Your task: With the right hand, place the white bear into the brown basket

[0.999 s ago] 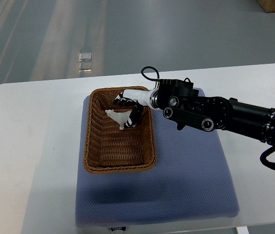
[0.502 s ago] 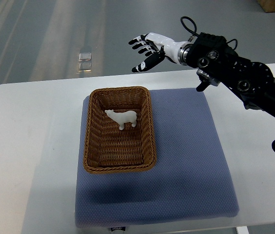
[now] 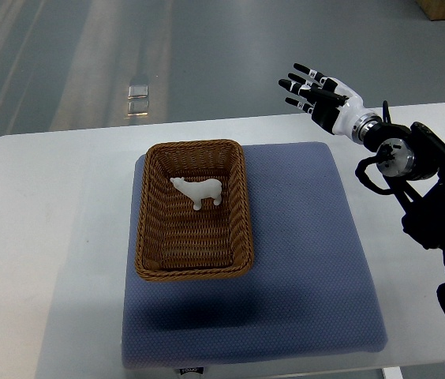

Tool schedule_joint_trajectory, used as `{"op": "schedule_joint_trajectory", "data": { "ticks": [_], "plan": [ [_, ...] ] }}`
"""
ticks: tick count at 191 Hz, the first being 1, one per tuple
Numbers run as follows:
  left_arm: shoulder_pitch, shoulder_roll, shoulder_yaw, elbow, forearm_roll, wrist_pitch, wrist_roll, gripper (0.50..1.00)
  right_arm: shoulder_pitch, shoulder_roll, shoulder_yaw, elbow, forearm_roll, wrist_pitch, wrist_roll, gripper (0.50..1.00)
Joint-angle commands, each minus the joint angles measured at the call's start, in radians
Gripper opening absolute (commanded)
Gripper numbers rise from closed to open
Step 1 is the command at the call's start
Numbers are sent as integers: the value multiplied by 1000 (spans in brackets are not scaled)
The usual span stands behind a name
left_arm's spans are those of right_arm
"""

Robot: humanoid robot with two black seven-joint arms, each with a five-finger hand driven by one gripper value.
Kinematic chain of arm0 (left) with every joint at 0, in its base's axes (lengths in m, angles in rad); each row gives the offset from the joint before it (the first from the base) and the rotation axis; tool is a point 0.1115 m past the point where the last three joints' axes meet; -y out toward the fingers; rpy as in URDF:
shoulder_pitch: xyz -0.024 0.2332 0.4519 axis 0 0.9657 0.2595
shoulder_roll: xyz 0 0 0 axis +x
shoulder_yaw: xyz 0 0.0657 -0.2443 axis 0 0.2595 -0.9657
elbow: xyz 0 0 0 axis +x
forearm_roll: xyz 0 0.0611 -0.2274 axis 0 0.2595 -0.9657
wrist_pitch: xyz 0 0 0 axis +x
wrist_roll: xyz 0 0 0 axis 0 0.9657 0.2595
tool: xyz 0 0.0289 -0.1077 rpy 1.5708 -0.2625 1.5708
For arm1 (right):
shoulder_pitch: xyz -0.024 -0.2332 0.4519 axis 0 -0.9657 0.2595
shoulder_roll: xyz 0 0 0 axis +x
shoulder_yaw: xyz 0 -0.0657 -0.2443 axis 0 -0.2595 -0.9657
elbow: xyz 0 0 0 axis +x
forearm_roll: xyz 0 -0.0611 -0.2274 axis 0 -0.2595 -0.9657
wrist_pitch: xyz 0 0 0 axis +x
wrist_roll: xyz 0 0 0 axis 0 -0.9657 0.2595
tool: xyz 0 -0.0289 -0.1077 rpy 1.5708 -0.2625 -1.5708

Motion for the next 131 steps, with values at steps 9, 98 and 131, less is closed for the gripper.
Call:
{"op": "schedule_joint_trajectory", "data": {
  "ticks": [9,98,131],
  "plan": [
    [0,0,0,0,0,0,0,1000,-42,3,1,-27,143,3,93,926],
    [0,0,0,-5,2,0,0,1000,-45,69,4,-151,225,9,300,926],
    [0,0,0,-3,0,0,0,1000,-43,89,7,-153,225,6,307,926]
  ]
}}
